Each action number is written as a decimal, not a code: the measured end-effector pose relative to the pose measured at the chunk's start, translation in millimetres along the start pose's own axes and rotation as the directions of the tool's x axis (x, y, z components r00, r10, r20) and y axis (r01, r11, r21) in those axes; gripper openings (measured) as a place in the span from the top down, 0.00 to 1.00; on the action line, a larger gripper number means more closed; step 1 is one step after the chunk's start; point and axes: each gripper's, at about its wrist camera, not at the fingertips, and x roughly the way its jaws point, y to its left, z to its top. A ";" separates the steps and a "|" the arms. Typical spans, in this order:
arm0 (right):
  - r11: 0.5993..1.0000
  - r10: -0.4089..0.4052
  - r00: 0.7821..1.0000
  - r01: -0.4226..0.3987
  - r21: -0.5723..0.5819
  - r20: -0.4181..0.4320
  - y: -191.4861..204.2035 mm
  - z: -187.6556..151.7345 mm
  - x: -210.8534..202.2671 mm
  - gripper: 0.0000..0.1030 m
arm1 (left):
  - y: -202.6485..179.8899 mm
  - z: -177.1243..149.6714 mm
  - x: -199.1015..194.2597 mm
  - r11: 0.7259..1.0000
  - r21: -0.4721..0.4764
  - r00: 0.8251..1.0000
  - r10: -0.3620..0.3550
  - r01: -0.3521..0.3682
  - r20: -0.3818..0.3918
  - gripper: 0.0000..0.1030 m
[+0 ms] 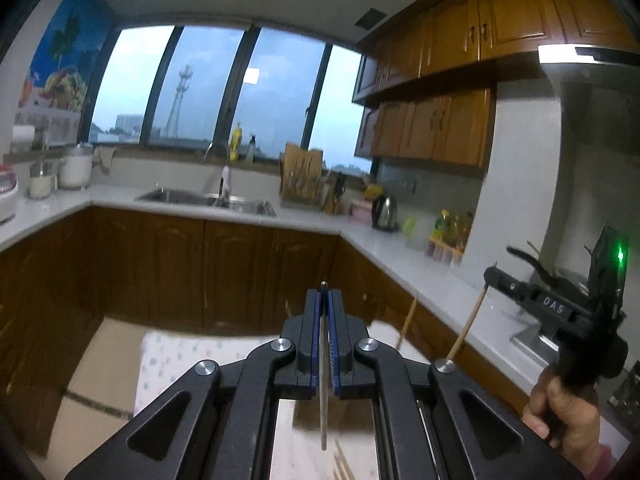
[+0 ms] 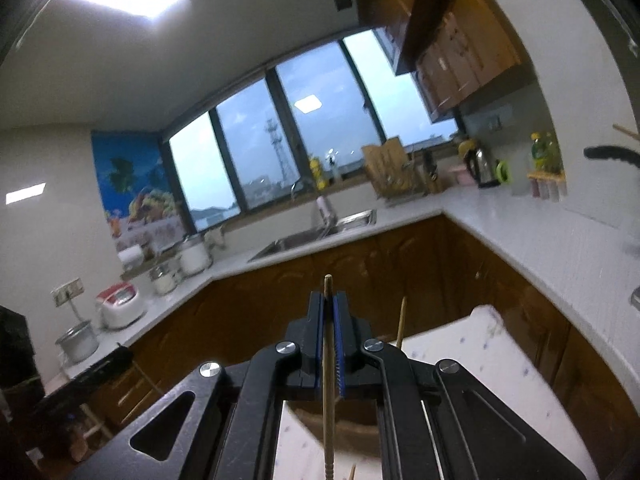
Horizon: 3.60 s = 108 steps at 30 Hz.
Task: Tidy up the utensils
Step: 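Lift and carry both chopsticks over the wooden utensil holder with both tools, then open the right tool into the holder while the left tool releases its chopstick there, then move both tools back down to the remaining chopsticks on the cloth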
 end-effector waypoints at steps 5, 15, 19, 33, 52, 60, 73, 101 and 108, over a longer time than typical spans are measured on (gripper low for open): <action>0.999 -0.045 0.997 0.045 -0.009 0.062 -3.7 16.9 22.1 0.96 | 4.3 7.9 40.2 1.000 0.001 0.997 0.000 0.000 0.078 0.98; 0.990 -0.096 0.991 0.104 -0.094 0.090 -9.7 -8.1 70.2 0.95 | 18.0 -43.7 129.3 0.997 -0.070 0.994 0.024 -0.016 0.109 0.98; 0.986 -0.126 0.991 0.130 -0.102 0.041 -17.2 -33.6 86.2 0.95 | 19.8 -73.6 161.8 0.996 -0.086 0.998 0.031 -0.026 0.060 0.98; 0.989 -0.140 0.989 0.137 -0.062 -0.046 -35.6 -58.3 92.4 0.95 | 29.5 -78.4 200.8 0.996 -0.084 1.000 0.023 -0.025 -0.020 0.97; 0.996 -0.089 0.991 0.088 -0.010 -0.097 -39.7 -50.5 86.5 0.42 | 37.0 -63.2 158.8 0.993 -0.103 0.997 0.049 -0.055 -0.059 0.34; 0.999 -0.046 0.996 0.048 0.025 -0.080 -37.8 -51.7 44.8 0.34 | 36.9 -78.0 104.6 0.990 -0.075 0.987 0.111 -0.121 -0.119 0.20; 1.000 0.020 0.975 -0.017 0.013 -0.223 -25.4 -100.2 -14.6 0.17 | 33.4 -87.0 13.3 0.983 -0.093 0.962 0.132 -0.158 -0.239 0.20; 0.999 -0.042 0.910 0.031 -0.033 -0.413 -16.4 -196.8 -63.8 0.13 | 13.8 -136.6 -56.1 0.978 -0.095 0.890 0.126 -0.186 -0.438 0.20; 0.999 -0.044 0.895 0.038 -0.023 -0.444 -22.1 -201.1 -50.6 0.14 | 6.3 -145.0 -28.3 0.982 -0.080 0.864 0.113 -0.173 -0.490 0.21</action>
